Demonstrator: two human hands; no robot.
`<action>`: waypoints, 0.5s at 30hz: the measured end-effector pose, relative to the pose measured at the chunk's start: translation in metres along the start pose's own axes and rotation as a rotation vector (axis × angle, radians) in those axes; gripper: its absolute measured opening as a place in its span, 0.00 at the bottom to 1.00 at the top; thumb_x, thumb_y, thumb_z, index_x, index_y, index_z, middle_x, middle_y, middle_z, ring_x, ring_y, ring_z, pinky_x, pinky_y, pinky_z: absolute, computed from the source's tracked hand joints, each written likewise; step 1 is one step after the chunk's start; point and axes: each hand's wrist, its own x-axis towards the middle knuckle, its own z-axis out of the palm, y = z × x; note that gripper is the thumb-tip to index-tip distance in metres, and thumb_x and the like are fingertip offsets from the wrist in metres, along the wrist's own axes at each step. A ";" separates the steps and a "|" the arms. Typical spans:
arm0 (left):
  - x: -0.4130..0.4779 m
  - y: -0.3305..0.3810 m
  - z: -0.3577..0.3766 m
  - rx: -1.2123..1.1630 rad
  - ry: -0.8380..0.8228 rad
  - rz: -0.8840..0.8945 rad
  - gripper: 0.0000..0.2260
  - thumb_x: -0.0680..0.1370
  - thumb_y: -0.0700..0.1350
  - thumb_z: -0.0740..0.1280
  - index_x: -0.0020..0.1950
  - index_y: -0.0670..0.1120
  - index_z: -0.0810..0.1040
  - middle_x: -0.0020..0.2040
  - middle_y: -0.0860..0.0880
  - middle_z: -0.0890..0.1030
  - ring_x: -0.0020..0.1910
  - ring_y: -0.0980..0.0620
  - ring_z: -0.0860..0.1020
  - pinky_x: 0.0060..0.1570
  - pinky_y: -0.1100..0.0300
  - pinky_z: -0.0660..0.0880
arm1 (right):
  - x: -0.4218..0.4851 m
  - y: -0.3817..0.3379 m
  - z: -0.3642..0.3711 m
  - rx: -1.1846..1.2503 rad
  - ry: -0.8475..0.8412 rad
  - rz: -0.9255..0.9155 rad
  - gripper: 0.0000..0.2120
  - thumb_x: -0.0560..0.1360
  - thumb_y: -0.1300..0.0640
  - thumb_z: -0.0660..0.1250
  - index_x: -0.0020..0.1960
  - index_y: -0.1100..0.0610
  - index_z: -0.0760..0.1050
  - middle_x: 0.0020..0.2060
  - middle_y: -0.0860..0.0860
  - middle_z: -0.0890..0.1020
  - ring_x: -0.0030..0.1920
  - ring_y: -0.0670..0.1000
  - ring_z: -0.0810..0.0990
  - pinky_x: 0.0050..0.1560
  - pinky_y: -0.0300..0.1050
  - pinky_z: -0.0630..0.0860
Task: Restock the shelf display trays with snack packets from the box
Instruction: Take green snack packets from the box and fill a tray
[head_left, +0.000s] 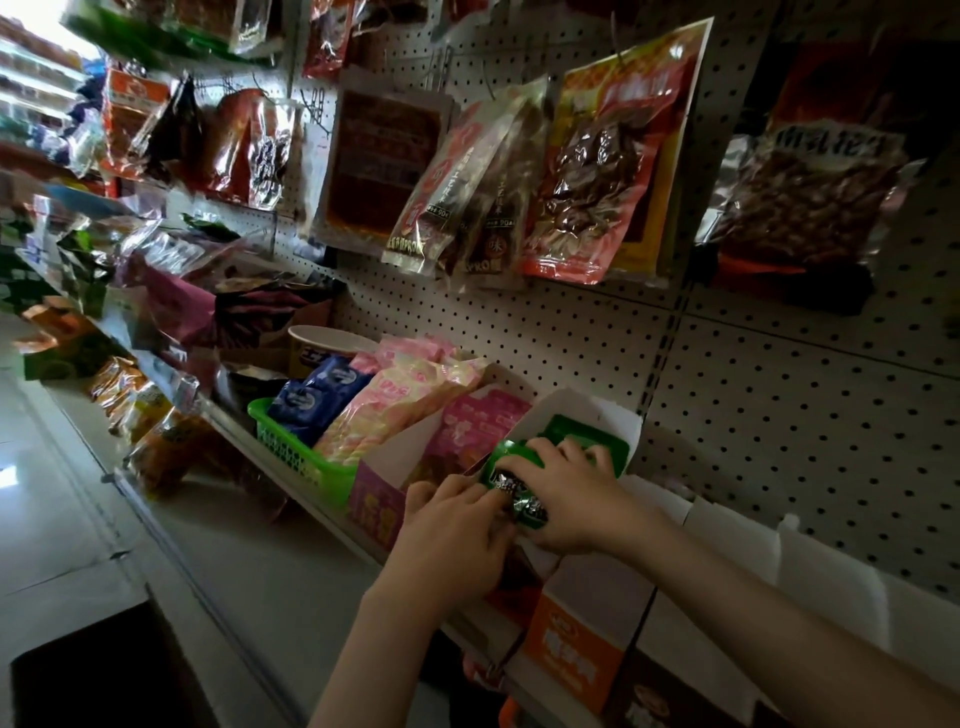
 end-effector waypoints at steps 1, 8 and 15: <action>0.002 0.001 -0.002 -0.010 -0.019 -0.009 0.17 0.82 0.54 0.53 0.68 0.55 0.70 0.67 0.58 0.72 0.69 0.55 0.62 0.69 0.52 0.56 | 0.003 0.002 -0.001 -0.005 -0.038 0.010 0.36 0.74 0.44 0.67 0.75 0.42 0.51 0.72 0.51 0.57 0.71 0.57 0.56 0.70 0.57 0.52; 0.017 0.009 -0.007 0.064 -0.149 -0.042 0.19 0.81 0.50 0.50 0.61 0.55 0.78 0.59 0.55 0.77 0.59 0.53 0.64 0.57 0.49 0.50 | 0.015 0.006 0.005 -0.083 -0.117 0.081 0.44 0.72 0.43 0.68 0.76 0.45 0.42 0.74 0.52 0.54 0.73 0.58 0.54 0.71 0.61 0.50; 0.016 0.014 -0.003 0.031 -0.058 -0.070 0.17 0.80 0.52 0.53 0.56 0.53 0.80 0.52 0.54 0.77 0.55 0.52 0.65 0.59 0.50 0.52 | 0.011 -0.002 -0.004 -0.088 -0.087 0.057 0.42 0.73 0.42 0.66 0.77 0.47 0.44 0.73 0.52 0.57 0.72 0.57 0.56 0.71 0.60 0.49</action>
